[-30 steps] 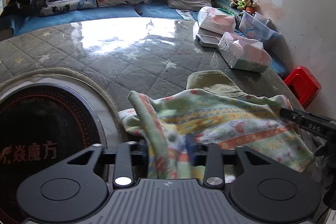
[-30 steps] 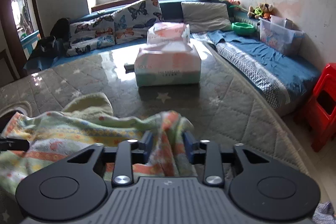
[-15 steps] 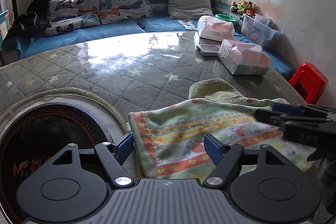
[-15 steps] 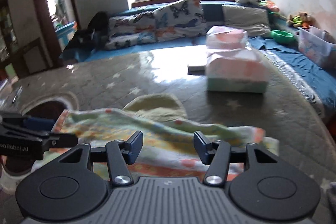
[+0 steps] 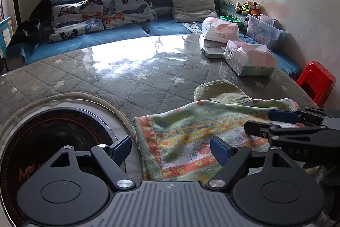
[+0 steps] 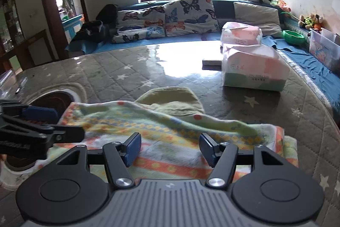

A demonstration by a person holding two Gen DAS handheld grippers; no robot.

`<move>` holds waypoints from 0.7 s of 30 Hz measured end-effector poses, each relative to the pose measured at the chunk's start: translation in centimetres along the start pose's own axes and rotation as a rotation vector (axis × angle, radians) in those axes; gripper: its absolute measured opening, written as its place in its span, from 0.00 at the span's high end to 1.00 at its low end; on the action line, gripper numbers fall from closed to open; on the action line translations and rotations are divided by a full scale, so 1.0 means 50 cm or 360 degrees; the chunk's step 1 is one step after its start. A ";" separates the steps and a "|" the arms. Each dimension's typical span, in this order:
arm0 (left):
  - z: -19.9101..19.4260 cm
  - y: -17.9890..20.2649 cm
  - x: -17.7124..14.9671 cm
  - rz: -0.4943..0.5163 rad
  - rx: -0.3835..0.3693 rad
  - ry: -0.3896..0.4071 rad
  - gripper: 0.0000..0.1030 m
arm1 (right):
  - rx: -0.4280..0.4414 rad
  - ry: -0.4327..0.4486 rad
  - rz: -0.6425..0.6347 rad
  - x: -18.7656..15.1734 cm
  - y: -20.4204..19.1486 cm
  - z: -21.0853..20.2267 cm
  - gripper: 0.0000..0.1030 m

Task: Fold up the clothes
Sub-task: 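Fold the lifted edge over the bundle and open both tools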

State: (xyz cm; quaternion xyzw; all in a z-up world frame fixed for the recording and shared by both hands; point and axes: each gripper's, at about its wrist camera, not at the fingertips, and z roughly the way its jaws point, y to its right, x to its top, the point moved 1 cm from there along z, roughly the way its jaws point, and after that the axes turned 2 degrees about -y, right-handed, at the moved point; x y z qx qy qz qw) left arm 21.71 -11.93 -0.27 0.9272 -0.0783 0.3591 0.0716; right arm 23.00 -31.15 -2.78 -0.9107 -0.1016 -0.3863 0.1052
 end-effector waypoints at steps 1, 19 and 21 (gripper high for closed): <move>-0.002 0.002 -0.001 0.0010 0.0006 0.0005 0.17 | 0.0011 0.0000 -0.0002 -0.003 -0.003 -0.003 0.40; -0.024 0.019 -0.035 0.0072 0.0045 0.0028 0.12 | 0.0031 -0.0022 -0.0115 -0.098 -0.047 -0.078 0.35; -0.026 0.022 -0.041 0.0083 0.0052 0.0030 0.12 | 0.0029 -0.0022 -0.0137 -0.109 -0.048 -0.089 0.35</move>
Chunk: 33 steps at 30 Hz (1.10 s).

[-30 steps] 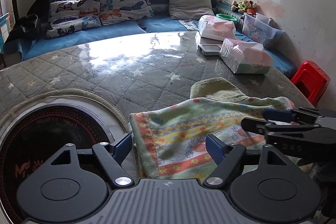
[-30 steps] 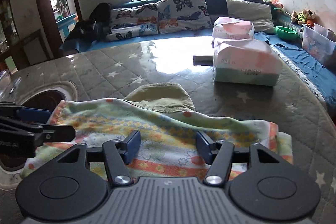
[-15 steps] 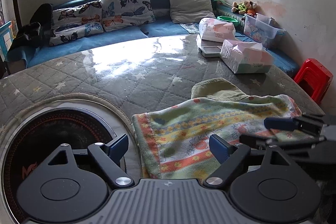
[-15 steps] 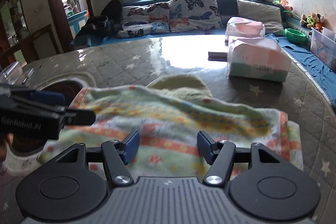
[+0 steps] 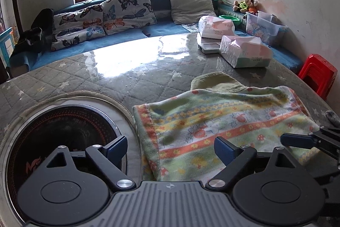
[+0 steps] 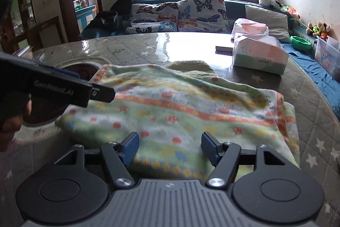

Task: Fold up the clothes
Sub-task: 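Fold the lifted edge over the bundle and open both tools, then press and square the folded shirt flat with both tools open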

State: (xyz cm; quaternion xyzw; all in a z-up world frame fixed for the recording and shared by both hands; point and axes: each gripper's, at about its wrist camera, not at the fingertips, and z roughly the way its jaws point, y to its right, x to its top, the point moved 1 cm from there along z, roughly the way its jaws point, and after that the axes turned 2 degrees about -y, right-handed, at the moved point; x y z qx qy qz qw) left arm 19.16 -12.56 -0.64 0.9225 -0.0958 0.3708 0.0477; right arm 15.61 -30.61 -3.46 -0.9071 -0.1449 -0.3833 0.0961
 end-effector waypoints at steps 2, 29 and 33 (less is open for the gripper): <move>-0.001 0.004 -0.007 0.0011 0.0008 0.0000 0.11 | 0.0009 -0.0005 -0.0002 -0.008 0.001 -0.010 0.35; -0.021 -0.013 -0.075 0.0008 0.0080 -0.0003 0.08 | -0.0187 0.0008 0.0215 -0.058 0.117 -0.072 0.32; -0.022 -0.024 -0.070 -0.0014 0.0102 0.0007 0.07 | -0.0173 0.0075 0.0197 -0.024 0.119 -0.073 0.32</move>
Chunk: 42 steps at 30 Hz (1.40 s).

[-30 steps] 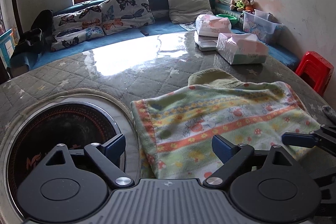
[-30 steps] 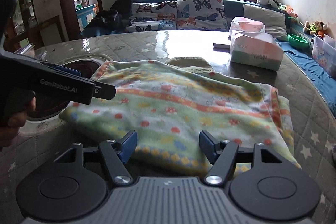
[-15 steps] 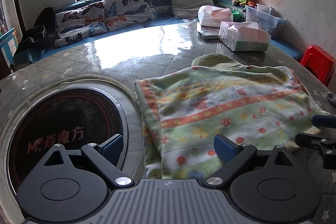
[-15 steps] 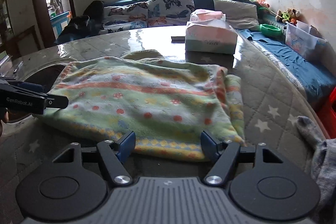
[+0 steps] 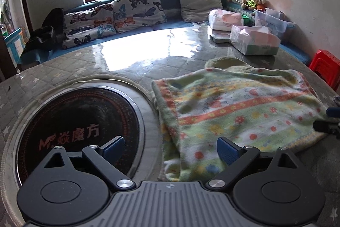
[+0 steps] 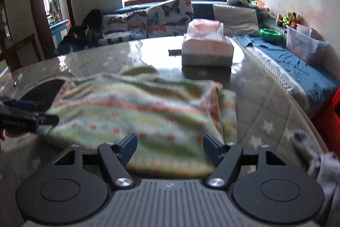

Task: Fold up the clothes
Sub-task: 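Press and square the folded shirt flat with both tools open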

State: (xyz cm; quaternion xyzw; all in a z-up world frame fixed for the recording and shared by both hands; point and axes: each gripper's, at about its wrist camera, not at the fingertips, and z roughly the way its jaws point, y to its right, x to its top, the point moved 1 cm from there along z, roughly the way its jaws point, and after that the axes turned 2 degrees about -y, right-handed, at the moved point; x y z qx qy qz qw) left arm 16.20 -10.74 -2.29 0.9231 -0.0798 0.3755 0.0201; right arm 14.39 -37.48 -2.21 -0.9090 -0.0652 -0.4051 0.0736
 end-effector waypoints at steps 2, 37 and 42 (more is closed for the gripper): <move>0.003 -0.006 0.001 -0.0013 0.0012 -0.0005 0.07 | 0.0020 0.0002 0.0016 0.014 0.003 0.019 0.32; 0.077 -0.048 0.086 -0.0046 0.0130 -0.0023 0.06 | -0.0016 -0.0004 0.0001 0.090 0.009 0.102 0.18; 0.034 -0.024 0.059 -0.0030 0.0052 -0.0018 0.03 | -0.0002 0.0017 -0.0021 0.060 -0.019 0.067 0.16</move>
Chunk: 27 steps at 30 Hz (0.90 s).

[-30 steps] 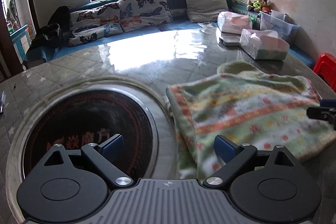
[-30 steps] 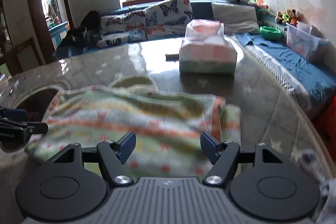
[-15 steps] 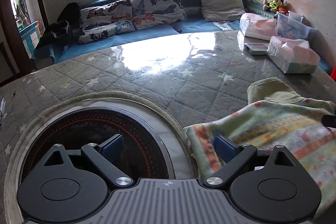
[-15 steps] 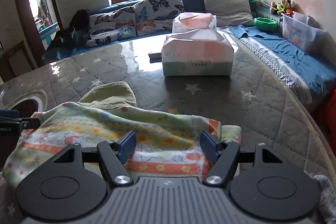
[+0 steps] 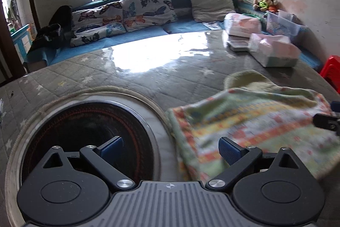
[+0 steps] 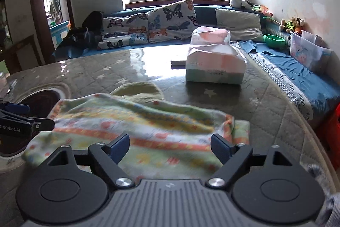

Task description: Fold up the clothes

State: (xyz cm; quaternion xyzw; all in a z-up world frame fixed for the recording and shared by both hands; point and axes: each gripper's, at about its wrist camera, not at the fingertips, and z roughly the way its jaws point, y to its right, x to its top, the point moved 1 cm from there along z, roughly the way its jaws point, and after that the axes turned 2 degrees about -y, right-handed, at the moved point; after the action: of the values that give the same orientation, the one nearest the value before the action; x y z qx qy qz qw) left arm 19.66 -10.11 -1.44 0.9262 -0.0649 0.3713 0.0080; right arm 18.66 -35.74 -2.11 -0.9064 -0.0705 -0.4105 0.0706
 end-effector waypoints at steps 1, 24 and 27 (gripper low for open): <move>-0.008 0.004 -0.004 0.0003 -0.0015 0.0005 0.02 | 0.0005 -0.0001 0.0002 -0.004 -0.003 -0.004 0.12; -0.085 0.032 -0.083 -0.0014 -0.0115 -0.0042 0.00 | -0.0065 0.0019 0.0017 -0.097 -0.068 -0.090 0.00; -0.094 0.033 -0.090 -0.0015 -0.0122 -0.0030 0.00 | -0.0067 0.0022 0.0022 -0.103 -0.071 -0.098 0.00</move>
State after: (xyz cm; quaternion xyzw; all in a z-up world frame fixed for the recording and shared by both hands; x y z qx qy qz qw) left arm 13.00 -10.95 -1.17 0.9290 -0.0747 0.3597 0.0446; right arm 11.04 -33.53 -2.52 -0.9053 -0.0551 -0.4177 0.0547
